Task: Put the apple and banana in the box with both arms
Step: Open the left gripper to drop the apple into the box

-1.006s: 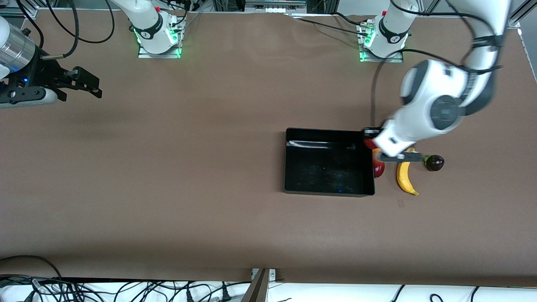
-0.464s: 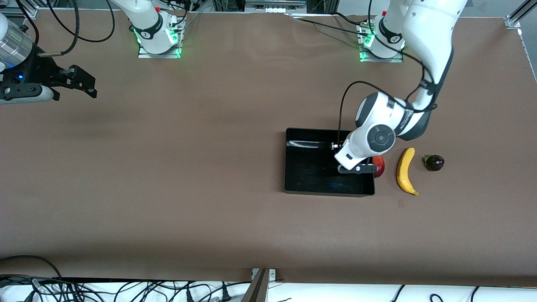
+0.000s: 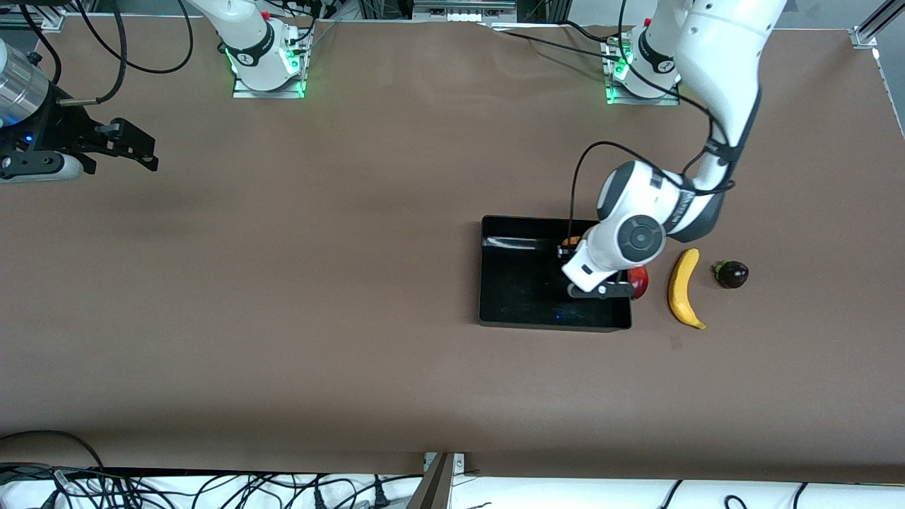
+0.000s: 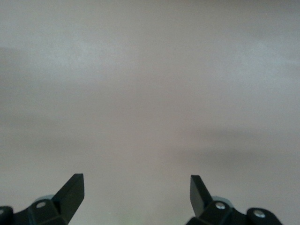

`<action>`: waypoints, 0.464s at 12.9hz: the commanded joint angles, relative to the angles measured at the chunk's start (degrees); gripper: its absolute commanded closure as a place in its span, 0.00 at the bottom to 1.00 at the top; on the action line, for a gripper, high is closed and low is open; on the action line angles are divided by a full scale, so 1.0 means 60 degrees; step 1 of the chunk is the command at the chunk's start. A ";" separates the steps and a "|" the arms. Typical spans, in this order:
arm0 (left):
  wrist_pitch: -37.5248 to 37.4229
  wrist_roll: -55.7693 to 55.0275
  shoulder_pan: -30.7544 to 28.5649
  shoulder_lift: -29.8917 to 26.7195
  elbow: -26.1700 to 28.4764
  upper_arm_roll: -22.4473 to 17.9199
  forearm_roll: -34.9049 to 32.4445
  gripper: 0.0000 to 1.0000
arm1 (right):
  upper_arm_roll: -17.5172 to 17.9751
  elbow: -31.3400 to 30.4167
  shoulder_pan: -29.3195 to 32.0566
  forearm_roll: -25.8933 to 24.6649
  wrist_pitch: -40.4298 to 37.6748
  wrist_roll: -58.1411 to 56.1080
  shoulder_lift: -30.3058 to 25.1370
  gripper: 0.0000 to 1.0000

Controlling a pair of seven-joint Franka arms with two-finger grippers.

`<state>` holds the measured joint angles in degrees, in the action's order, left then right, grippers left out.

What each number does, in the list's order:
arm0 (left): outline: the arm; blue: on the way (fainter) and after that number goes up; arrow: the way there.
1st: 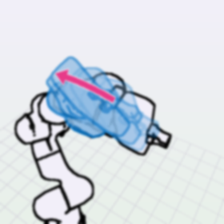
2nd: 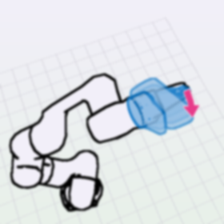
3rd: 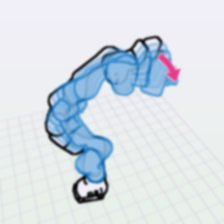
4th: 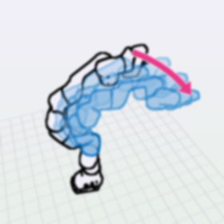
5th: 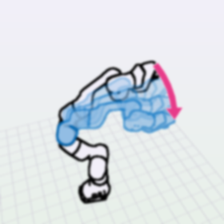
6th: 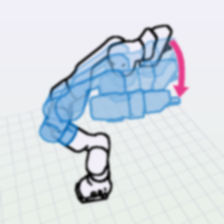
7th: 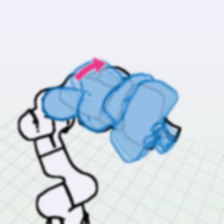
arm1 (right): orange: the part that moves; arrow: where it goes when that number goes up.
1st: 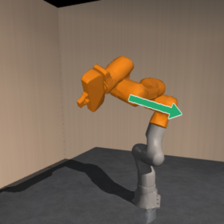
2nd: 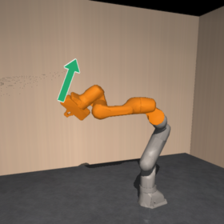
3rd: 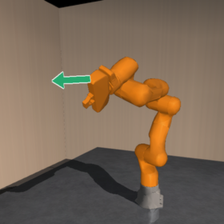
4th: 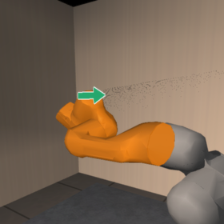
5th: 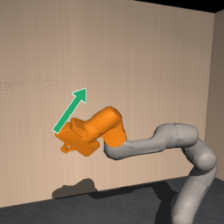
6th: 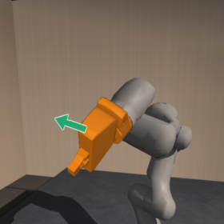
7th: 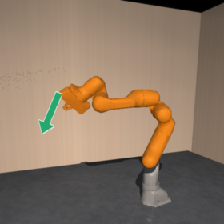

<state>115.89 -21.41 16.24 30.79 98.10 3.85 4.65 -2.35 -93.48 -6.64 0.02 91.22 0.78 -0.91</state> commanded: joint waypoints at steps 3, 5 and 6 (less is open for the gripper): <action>-0.2148 0.2024 -0.1632 -0.0020 -0.2126 -0.0510 -0.0202 0.00 | 0.0099 0.0272 0.0081 -0.0193 -0.0057 0.0046 0.0181 0.00; -0.2031 0.3867 -0.2454 0.0549 -0.2127 -0.0510 -0.1211 0.00 | 0.0099 0.0272 0.0110 -0.0281 0.0017 0.0046 0.0181 0.00; -0.1697 0.4399 -0.2616 0.0741 -0.2040 -0.0510 -0.1317 0.00 | 0.0099 0.0272 0.0096 -0.0281 0.0046 0.0061 0.0181 0.00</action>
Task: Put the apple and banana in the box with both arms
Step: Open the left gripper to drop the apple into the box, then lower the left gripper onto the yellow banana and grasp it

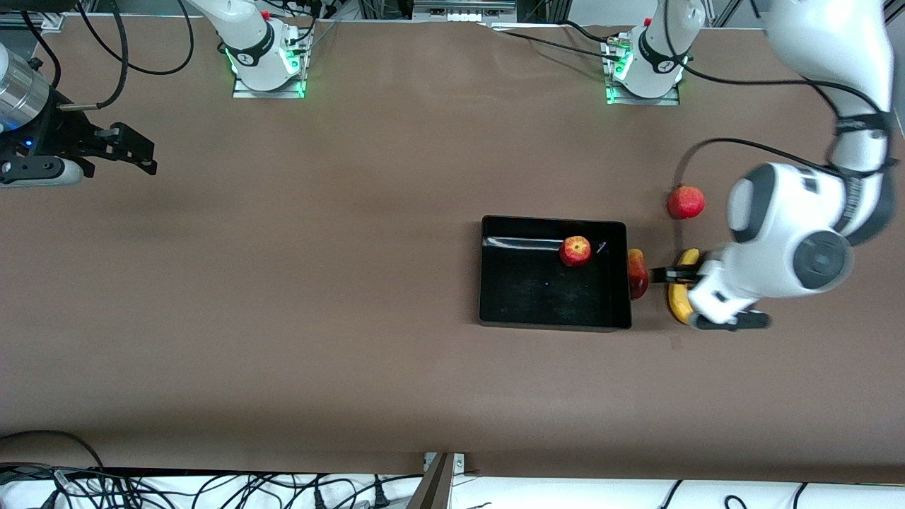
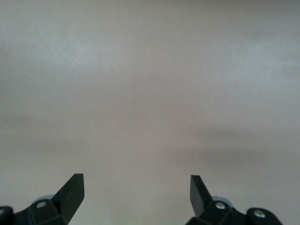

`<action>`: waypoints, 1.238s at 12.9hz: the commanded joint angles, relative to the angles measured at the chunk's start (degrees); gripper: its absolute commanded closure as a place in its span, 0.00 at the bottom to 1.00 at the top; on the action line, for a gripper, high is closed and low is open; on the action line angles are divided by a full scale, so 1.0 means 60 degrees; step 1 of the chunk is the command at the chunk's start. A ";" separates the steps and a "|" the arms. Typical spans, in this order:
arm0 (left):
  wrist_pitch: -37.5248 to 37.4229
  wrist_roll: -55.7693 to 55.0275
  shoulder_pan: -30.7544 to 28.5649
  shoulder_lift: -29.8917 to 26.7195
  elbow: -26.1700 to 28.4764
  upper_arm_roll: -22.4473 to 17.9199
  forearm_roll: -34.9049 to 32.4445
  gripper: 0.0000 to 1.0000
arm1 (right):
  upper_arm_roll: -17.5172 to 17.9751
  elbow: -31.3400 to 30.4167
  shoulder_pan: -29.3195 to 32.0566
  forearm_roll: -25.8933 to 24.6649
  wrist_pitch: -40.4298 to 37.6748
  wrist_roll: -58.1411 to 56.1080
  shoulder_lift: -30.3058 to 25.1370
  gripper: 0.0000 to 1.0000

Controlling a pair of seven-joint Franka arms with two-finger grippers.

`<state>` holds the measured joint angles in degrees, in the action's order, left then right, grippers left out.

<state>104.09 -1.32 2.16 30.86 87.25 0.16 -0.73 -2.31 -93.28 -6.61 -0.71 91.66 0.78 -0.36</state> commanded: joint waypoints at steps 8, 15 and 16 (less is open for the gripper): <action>0.2984 0.1817 -0.0901 0.1448 0.1734 0.0281 -0.0260 0.73 | 0.0093 0.0224 0.0062 -0.0160 -0.0014 0.0060 0.0089 0.00; 0.0680 0.1758 -0.0770 0.1111 -0.0263 0.0295 -0.0303 1.00 | 0.0093 0.0238 0.0047 -0.0160 -0.0014 0.0060 0.0089 0.00; -0.0433 0.1744 -0.0668 0.1213 -0.1347 0.0295 -0.0275 1.00 | 0.0093 0.0238 0.0047 -0.0160 -0.0014 0.0060 0.0089 0.00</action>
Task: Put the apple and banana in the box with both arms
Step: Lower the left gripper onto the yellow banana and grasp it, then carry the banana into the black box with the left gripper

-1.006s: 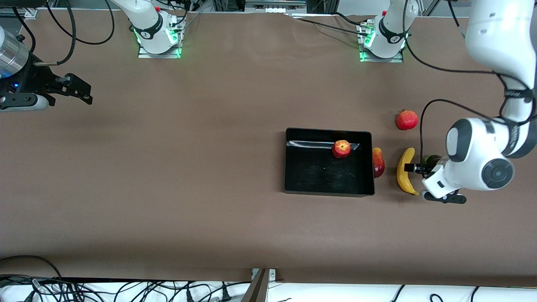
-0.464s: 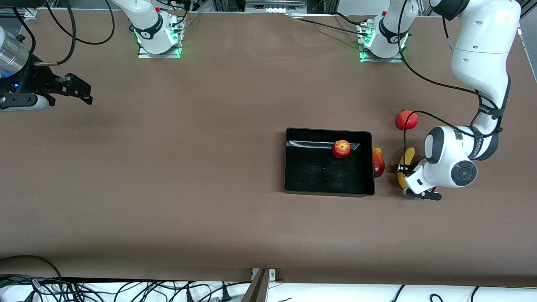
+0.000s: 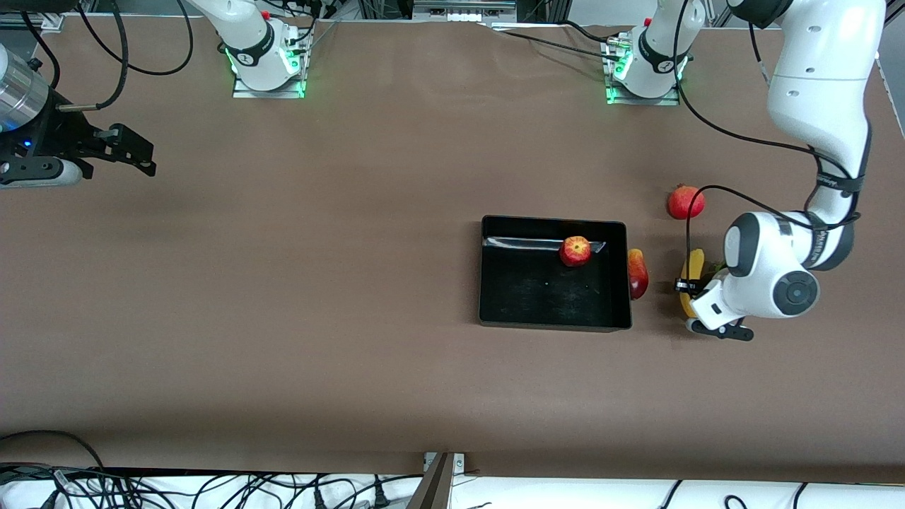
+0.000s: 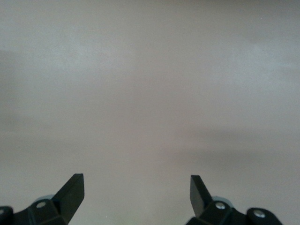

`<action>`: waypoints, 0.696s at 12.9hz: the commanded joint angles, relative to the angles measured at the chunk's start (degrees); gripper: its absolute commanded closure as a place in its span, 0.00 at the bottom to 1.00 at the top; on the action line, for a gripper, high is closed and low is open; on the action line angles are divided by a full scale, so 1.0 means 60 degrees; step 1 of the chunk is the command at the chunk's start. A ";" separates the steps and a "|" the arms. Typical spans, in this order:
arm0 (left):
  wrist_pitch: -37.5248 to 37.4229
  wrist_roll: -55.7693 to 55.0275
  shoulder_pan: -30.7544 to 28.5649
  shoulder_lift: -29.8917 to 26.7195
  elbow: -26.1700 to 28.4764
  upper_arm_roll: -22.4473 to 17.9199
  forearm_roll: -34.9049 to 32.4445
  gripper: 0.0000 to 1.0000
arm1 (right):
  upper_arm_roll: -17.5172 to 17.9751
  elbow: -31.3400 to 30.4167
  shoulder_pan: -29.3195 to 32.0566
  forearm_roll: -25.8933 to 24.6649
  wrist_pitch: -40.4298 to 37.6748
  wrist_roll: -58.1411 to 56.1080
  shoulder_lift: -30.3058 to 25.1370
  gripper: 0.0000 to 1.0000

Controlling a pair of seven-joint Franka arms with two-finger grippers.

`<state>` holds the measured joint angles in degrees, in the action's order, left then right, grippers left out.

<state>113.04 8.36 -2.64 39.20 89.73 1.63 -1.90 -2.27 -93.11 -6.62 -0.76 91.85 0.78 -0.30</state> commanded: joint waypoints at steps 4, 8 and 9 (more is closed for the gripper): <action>-0.3093 -0.0962 0.1579 -0.0322 -0.2943 0.0066 0.0430 1.00 | 0.0099 0.0211 0.0049 -0.0122 -0.0031 0.0060 0.0079 0.00; -0.2816 -0.2927 0.3438 -0.0002 -0.2988 0.0051 0.2336 1.00 | 0.0099 0.0211 0.0049 -0.0137 0.0013 0.0060 0.0079 0.00; -0.2205 -0.3352 0.3951 0.0159 -0.2915 0.0037 0.2236 1.00 | 0.0099 0.0211 0.0049 -0.0137 0.0042 0.0060 0.0079 0.00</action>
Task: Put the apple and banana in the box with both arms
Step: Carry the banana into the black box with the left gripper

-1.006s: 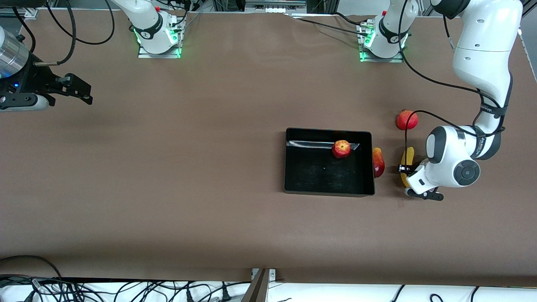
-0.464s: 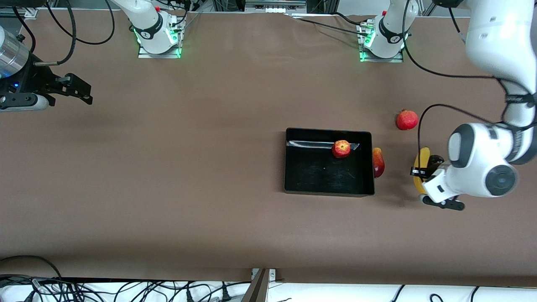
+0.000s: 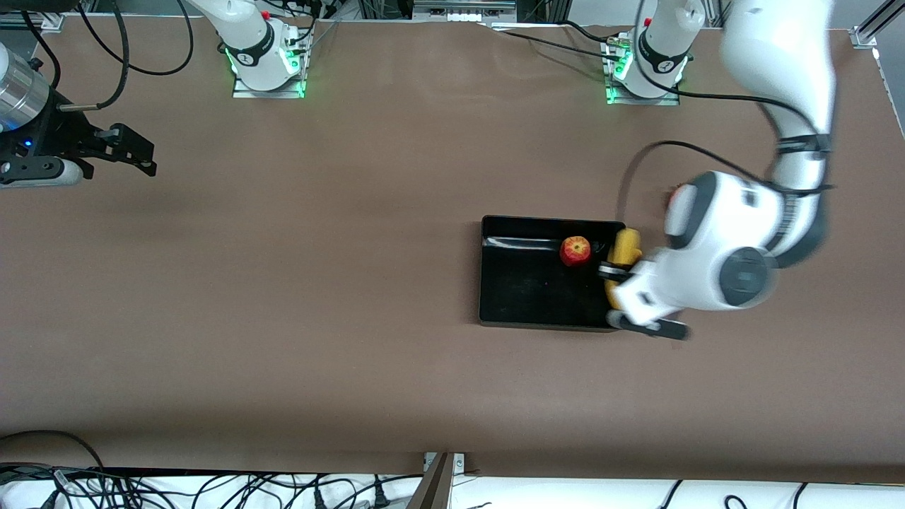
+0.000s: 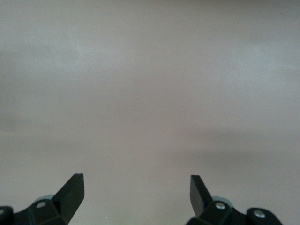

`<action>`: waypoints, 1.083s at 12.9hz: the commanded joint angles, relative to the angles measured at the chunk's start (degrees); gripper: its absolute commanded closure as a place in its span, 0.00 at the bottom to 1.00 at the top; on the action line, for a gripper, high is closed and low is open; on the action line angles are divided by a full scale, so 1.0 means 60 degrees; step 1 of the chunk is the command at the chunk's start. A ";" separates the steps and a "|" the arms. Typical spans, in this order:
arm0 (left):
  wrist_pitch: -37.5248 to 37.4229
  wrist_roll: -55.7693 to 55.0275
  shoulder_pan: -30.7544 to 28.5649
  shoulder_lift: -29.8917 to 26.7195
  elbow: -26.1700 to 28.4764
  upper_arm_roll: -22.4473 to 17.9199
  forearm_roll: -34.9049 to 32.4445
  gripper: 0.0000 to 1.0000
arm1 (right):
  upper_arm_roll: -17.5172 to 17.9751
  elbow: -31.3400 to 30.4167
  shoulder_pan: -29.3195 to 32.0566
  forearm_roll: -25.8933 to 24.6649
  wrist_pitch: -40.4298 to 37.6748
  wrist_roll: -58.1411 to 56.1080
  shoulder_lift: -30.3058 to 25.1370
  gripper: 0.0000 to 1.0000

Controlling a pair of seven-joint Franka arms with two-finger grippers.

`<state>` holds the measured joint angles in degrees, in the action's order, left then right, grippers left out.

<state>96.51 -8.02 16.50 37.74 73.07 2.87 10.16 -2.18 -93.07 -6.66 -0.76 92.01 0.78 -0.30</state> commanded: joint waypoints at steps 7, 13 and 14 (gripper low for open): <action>0.4144 -0.2120 0.1748 0.1196 0.1708 -0.0171 0.0167 0.00 | 0.0114 0.0205 0.0041 -0.0122 0.0017 0.0060 0.0079 0.00; 0.1044 -0.1712 0.0506 -0.0939 0.0815 -0.0581 0.0138 0.00 | 0.0114 0.0205 0.0041 -0.0122 0.0002 0.0060 0.0079 0.00; 0.0647 -0.1391 0.0198 -0.1349 0.0785 -0.0610 0.0137 0.00 | 0.0114 0.0205 0.0041 -0.0122 0.0017 0.0060 0.0079 0.00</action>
<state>105.36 -19.49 20.99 35.47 76.91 -0.73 10.28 -1.99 -92.96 -6.67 -0.76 92.30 0.78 -0.25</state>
